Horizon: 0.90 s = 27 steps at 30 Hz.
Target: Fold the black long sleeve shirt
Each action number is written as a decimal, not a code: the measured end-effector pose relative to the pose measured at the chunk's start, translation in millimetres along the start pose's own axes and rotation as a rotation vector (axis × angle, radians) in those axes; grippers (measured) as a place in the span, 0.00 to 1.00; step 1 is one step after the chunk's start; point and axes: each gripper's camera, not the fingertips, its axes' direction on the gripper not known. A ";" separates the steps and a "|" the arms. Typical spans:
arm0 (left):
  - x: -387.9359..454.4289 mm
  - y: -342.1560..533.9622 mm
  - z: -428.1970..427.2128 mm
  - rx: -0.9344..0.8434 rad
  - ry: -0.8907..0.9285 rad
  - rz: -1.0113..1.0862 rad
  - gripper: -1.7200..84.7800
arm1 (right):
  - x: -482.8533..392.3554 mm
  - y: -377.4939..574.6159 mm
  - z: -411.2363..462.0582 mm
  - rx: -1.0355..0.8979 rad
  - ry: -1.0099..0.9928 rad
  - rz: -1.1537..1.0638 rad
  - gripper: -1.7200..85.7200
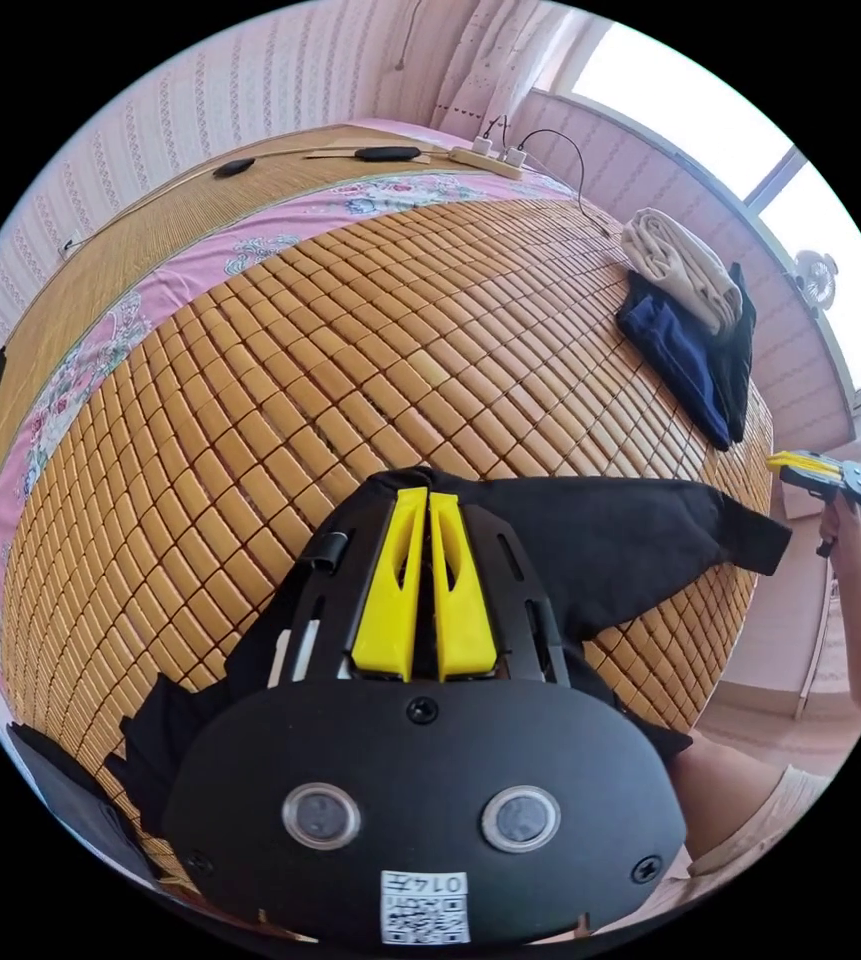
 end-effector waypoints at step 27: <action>-15.1 68.3 -3.7 -0.012 -0.018 -0.048 0.01 | 28.5 35.6 23.4 0.026 -0.116 0.297 0.02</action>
